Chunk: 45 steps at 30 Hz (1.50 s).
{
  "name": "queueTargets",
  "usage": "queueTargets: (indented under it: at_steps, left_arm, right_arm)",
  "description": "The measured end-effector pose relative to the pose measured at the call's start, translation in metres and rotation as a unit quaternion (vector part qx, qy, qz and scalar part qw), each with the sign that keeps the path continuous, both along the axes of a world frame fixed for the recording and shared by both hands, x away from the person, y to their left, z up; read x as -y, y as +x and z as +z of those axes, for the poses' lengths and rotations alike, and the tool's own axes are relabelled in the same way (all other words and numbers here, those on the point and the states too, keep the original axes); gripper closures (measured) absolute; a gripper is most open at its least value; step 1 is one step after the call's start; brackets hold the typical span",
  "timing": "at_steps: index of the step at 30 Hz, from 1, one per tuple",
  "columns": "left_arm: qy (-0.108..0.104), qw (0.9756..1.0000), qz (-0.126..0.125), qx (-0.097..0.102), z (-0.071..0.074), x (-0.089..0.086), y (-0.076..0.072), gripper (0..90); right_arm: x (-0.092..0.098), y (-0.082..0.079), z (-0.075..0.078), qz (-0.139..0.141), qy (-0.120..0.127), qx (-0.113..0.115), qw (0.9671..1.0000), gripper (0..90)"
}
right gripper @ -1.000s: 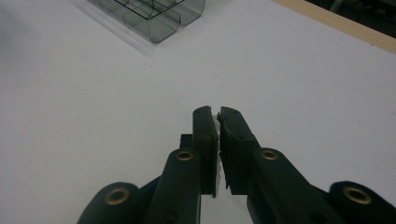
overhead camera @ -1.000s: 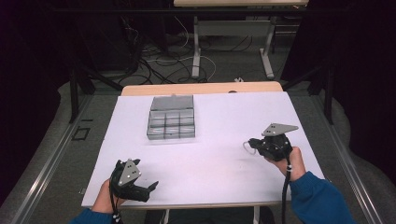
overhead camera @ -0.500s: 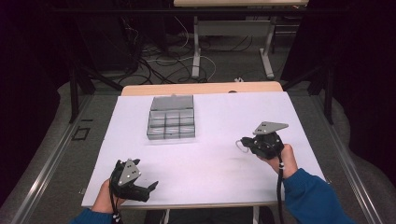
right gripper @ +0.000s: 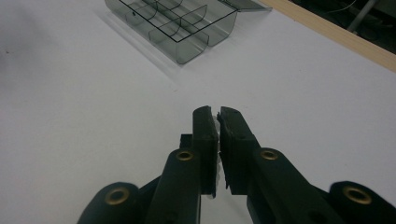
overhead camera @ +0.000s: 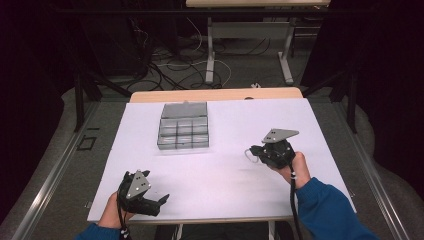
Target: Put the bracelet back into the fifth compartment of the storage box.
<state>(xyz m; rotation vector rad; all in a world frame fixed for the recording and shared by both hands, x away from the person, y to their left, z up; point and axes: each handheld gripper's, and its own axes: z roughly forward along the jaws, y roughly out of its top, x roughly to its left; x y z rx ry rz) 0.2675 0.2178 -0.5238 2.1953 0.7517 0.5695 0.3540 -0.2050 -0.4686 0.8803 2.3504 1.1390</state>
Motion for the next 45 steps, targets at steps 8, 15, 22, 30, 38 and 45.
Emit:
queueTargets:
  at_steps: [8, 15, 22, 30, 38, 45]
  left_arm:
    - [-0.001, 1.0, 0.0, -0.001, 0.0, 0.0, 0.0, 1.2]
    - [-0.003, 1.0, 0.0, 0.0, 0.0, 0.0, -0.001, 1.2]
    - [-0.004, 1.0, 0.0, 0.0, 0.0, 0.001, -0.001, 1.2]
    - [-0.005, 1.0, 0.0, 0.0, 0.0, 0.0, -0.001, 1.2]
    - [-0.006, 1.0, 0.0, 0.0, 0.0, 0.0, 0.0, 1.2]
    - [-0.005, 1.0, -0.001, 0.0, 0.0, 0.0, 0.0, 1.2]
  right_arm:
    - [-0.01, 0.003, 0.0, 0.008, -0.001, 0.003, 1.0, 85.4]
    - [-0.019, 0.006, 0.002, 0.014, -0.001, 0.007, 0.9999, 85.4]
    - [-0.027, 0.01, 0.005, 0.021, 0.002, 0.01, 0.9997, 85.4]
    - [-0.038, 0.015, 0.007, 0.033, 0.004, 0.012, 0.9994, 85.4]
    - [-0.052, 0.019, 0.007, 0.05, 0.001, 0.015, 0.9987, 85.4]
    - [-0.061, 0.024, 0.009, 0.057, 0.003, 0.013, 0.9983, 85.4]
